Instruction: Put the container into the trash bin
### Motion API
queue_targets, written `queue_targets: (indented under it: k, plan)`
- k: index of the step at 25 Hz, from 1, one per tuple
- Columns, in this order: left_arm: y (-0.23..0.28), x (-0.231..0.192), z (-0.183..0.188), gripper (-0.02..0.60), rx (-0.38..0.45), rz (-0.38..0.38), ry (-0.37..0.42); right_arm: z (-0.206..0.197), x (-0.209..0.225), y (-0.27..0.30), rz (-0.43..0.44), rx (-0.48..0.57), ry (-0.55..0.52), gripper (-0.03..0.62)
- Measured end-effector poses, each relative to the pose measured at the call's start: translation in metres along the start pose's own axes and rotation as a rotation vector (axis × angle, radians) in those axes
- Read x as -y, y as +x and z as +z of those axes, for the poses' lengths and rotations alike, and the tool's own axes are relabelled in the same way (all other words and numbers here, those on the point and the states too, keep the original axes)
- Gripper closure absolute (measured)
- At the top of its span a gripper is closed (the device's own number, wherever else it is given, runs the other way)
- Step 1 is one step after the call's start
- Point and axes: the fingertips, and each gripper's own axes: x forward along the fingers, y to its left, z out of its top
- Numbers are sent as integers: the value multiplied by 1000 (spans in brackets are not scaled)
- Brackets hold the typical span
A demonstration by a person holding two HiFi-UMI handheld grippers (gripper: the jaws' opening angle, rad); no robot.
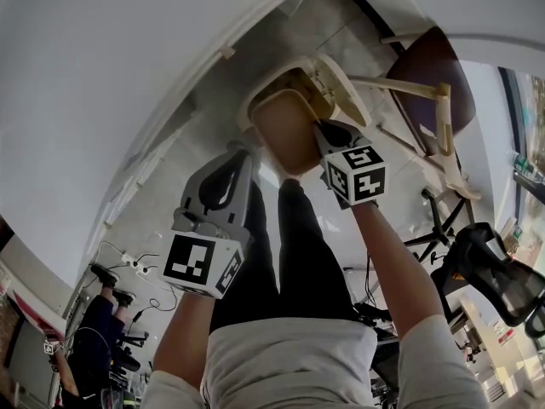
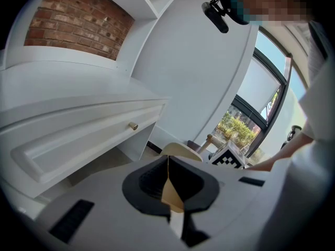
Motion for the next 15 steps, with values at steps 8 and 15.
queue_targets:
  k: [8, 15]
  plan:
    - [7, -4, -21, 565, -44, -21, 2, -24, 17, 21, -40, -43, 42, 560]
    - [16, -12, -35, 565, -69, -27, -5, -43, 29, 41, -71, -79, 83, 560]
